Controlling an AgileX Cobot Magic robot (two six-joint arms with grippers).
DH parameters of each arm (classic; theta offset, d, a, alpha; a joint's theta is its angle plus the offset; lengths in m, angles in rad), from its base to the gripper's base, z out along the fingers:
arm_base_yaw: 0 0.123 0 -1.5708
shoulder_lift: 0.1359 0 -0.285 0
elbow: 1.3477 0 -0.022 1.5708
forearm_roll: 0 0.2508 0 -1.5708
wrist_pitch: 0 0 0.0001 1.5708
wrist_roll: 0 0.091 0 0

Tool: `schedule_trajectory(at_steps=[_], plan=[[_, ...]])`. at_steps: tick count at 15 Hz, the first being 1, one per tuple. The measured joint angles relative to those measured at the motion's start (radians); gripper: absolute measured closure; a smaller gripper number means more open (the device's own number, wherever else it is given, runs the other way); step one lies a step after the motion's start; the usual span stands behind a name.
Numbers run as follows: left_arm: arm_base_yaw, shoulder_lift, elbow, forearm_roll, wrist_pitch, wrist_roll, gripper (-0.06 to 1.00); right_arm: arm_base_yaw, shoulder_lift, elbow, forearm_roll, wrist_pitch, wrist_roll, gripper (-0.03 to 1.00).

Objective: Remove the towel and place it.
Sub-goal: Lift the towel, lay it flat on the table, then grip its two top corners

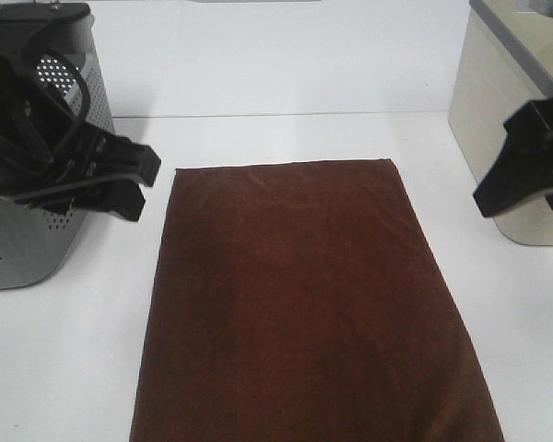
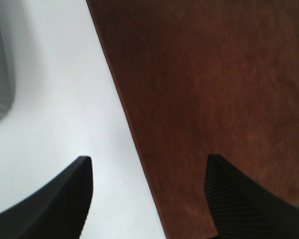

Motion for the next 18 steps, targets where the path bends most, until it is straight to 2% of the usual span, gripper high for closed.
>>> schedule_trajectory(at_steps=[2, 4, 6, 9, 13, 18], plan=[[0.075, 0.0, 0.0, 0.0, -0.114, 0.02, 0.32, 0.0, 0.152, -0.139, 0.0, -0.004, 0.0, 0.31], [0.143, 0.005, -0.014, 0.0, -0.136, 0.054, 0.32, 0.0, 0.24, -0.227, 0.0, -0.004, -0.014, 0.33], [0.203, 0.057, -0.084, 0.0, -0.136, 0.102, 0.32, 0.0, 0.394, -0.357, 0.0, -0.004, -0.043, 0.36], [0.211, 0.199, -0.208, 0.0, -0.136, 0.138, 0.32, 0.0, 0.552, -0.501, -0.013, -0.005, -0.046, 0.36], [0.211, 0.435, -0.409, -0.001, -0.135, 0.159, 0.32, 0.0, 0.809, -0.767, -0.131, -0.006, 0.006, 0.37], [0.211, 0.705, -0.705, -0.001, -0.046, 0.163, 0.32, 0.0, 1.041, -0.975, -0.172, -0.007, 0.031, 0.37]])
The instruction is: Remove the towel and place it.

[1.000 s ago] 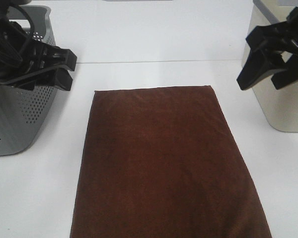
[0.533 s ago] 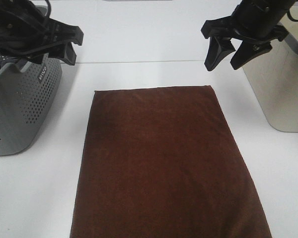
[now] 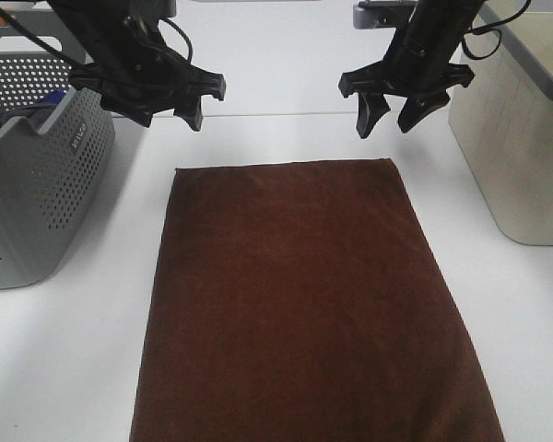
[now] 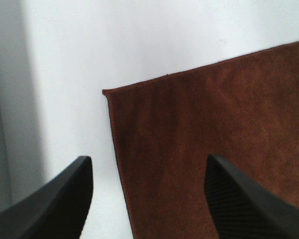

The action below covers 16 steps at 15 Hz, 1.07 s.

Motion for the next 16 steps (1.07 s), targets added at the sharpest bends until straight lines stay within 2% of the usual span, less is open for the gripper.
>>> schedule_trajectory(at_steps=[5, 9, 13, 16], plan=[[0.0, 0.192, -0.237, 0.001, 0.126, 0.003, 0.32, -0.002, 0.146, -0.05, -0.076, -0.034, 0.064, 0.38], [0.0, 0.236, -0.254, 0.004, 0.138, 0.008, 0.32, -0.002, 0.192, -0.054, -0.114, -0.083, 0.081, 0.43], [0.0, 0.254, -0.255, 0.015, 0.142, 0.008, 0.32, -0.002, 0.206, -0.055, -0.136, -0.093, 0.092, 0.48], [0.0, 0.255, -0.255, 0.025, 0.147, 0.008, 0.32, -0.003, 0.206, -0.082, -0.139, -0.072, 0.099, 0.43]])
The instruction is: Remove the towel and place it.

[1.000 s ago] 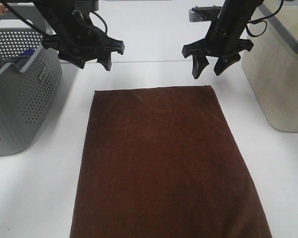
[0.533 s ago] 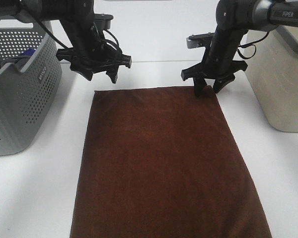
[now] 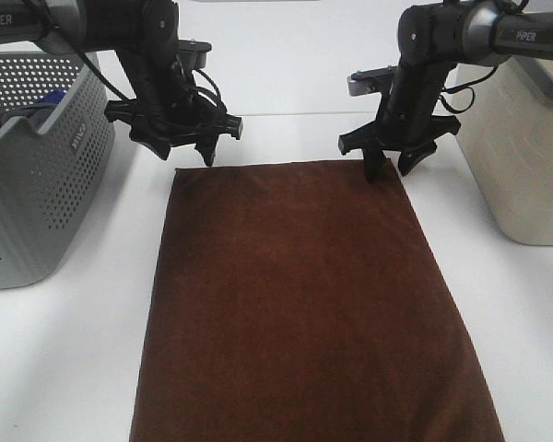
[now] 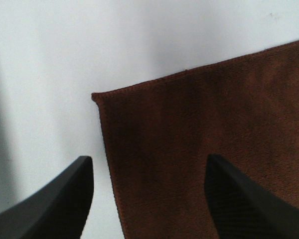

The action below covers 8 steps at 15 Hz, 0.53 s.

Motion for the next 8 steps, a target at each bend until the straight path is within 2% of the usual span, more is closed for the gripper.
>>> schedule_trajectory(at_steps=[2, 8], plan=[[0.0, 0.0, 0.0, 0.015, 0.012, 0.0, 0.32, 0.0, 0.0, -0.04, -0.002, 0.039, 0.001, 0.41], [0.0, 0.0, 0.0, 0.021, 0.021, 0.0, 0.32, 0.0, 0.037, -0.047, -0.025, 0.043, 0.002, 0.41]])
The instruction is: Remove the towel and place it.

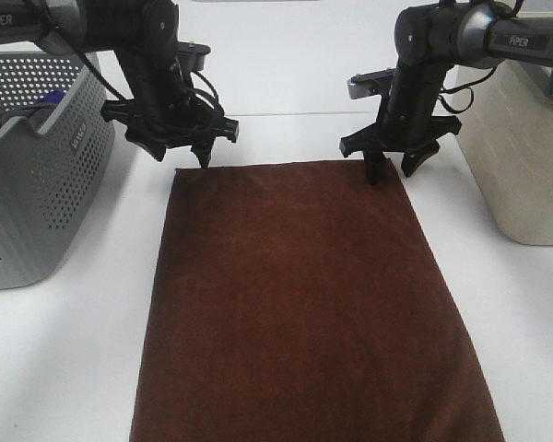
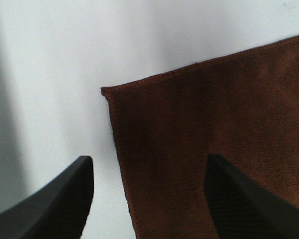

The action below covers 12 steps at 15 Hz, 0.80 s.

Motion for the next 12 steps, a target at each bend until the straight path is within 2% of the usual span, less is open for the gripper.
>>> schedule_trajectory(at_steps=[2, 3, 6, 7, 12], plan=[[0.0, 0.0, 0.0, 0.0, 0.0, 0.0, 0.32, 0.0, 0.004, -0.002, 0.004, 0.0, 0.0, 0.47], [0.0, 0.0, 0.0, 0.0, 0.0, 0.0, 0.32, 0.0, 0.004, -0.002, 0.009, -0.001, 0.0, 0.55], [0.0, 0.0, 0.0, 0.0, 0.0, 0.0, 0.32, 0.001, 0.005, -0.002, 0.027, -0.001, -0.001, 0.92], [0.0, 0.0, 0.0, 0.002, 0.002, 0.0, 0.32, 0.001, 0.005, -0.002, 0.027, -0.001, -0.003, 0.96], [0.026, 0.04, 0.0, 0.022, 0.007, -0.05, 0.32, 0.0, -0.014, -0.002, 0.025, 0.025, -0.02, 0.97]])
